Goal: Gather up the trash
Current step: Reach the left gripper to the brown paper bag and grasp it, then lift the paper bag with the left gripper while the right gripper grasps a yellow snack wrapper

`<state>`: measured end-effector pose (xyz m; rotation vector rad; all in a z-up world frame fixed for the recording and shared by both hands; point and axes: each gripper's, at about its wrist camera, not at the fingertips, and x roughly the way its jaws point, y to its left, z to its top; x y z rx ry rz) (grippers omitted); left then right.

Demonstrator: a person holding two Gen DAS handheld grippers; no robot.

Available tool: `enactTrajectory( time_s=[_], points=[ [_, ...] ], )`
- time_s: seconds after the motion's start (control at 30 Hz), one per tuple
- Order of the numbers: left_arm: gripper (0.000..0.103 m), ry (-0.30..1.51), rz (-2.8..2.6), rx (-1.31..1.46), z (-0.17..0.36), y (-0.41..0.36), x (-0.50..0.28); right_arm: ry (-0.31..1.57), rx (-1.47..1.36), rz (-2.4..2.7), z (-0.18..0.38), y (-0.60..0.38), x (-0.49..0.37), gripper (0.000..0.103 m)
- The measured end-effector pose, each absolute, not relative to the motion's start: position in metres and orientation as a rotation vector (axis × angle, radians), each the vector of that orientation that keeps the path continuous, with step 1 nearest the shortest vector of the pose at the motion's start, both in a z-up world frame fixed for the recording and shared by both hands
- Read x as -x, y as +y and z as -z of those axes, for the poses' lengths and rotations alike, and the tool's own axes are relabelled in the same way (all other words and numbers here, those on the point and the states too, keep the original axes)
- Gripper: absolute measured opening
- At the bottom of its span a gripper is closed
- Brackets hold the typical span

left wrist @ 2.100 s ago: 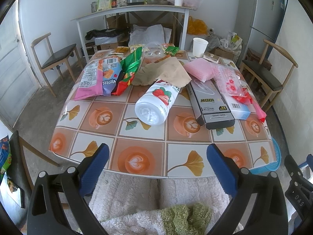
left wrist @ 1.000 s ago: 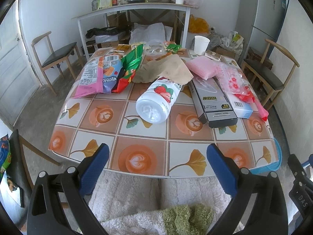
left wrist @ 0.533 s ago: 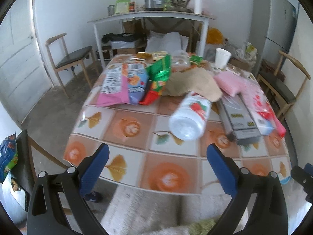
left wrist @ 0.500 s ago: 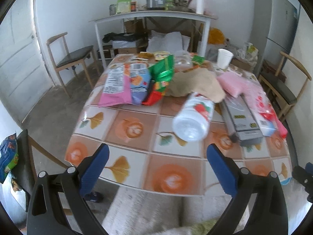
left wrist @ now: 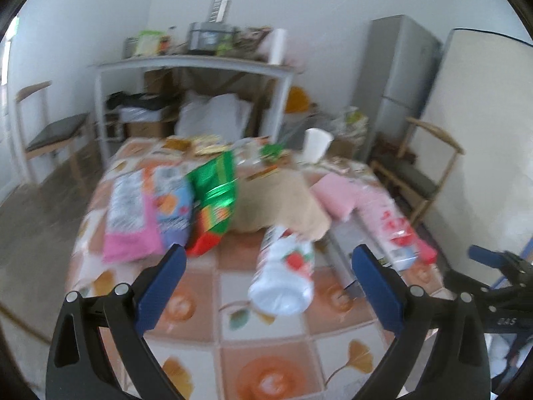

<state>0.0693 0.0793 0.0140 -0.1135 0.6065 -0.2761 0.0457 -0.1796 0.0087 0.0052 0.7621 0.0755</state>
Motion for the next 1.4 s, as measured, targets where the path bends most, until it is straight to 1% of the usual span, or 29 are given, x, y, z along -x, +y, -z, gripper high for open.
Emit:
enactTrajectory(
  time_s=[0.07,0.13,0.3,0.47,0.57,0.67,0.73,0.77,0.83,0.87,0.93,1.03,1.13,1.3,1.4],
  points=[
    [0.096,0.609,0.313,0.097,-0.016,0.072,-0.082,0.751,-0.059,-0.083,-0.008,-0.186,-0.051,0.095],
    [0.091,0.631,0.353,0.095,-0.016,0.067,-0.097,0.75,-0.092,-0.082,-0.006,-0.192,-0.058,0.091],
    [0.084,0.74,0.456,0.133,-0.017,0.053,-0.155,0.761,-0.144,-0.107,0.0,-0.198,-0.066,0.089],
    [0.084,0.877,0.497,0.116,-0.004,0.029,-0.218,0.767,-0.185,-0.144,0.008,-0.204,-0.072,0.088],
    [0.079,0.963,0.477,0.084,0.014,0.019,-0.249,0.765,-0.215,-0.163,0.012,-0.21,-0.073,0.087],
    [0.067,1.029,0.425,0.038,0.031,0.013,-0.269,0.766,-0.228,-0.166,0.014,-0.214,-0.074,0.087],
    [0.055,1.055,0.406,0.024,0.04,0.012,-0.275,0.771,-0.231,-0.166,0.016,-0.217,-0.074,0.087],
    [0.052,1.06,0.399,0.019,0.042,0.012,-0.276,0.774,-0.231,-0.166,0.017,-0.218,-0.074,0.087],
    [0.038,1.064,0.392,0.01,0.045,0.012,-0.278,0.783,-0.231,-0.163,0.019,-0.219,-0.074,0.087],
    [0.035,1.066,0.391,0.011,0.047,0.012,-0.279,0.785,-0.231,-0.163,0.02,-0.22,-0.075,0.087],
    [0.02,1.064,0.4,0.039,0.047,0.015,-0.28,0.79,-0.235,-0.166,0.021,-0.22,-0.075,0.087],
    [0.007,1.055,0.401,0.05,0.044,0.015,-0.279,0.791,-0.235,-0.165,0.022,-0.221,-0.075,0.087],
    [0.002,1.023,0.398,0.057,0.039,0.017,-0.277,0.786,-0.231,-0.159,0.02,-0.221,-0.074,0.086],
    [0.001,0.93,0.406,0.082,0.015,0.025,-0.265,0.781,-0.226,-0.148,0.017,-0.222,-0.073,0.085],
    [0.001,0.859,0.413,0.127,-0.009,0.036,-0.254,0.771,-0.214,-0.143,0.011,-0.22,-0.073,0.083]
  ],
)
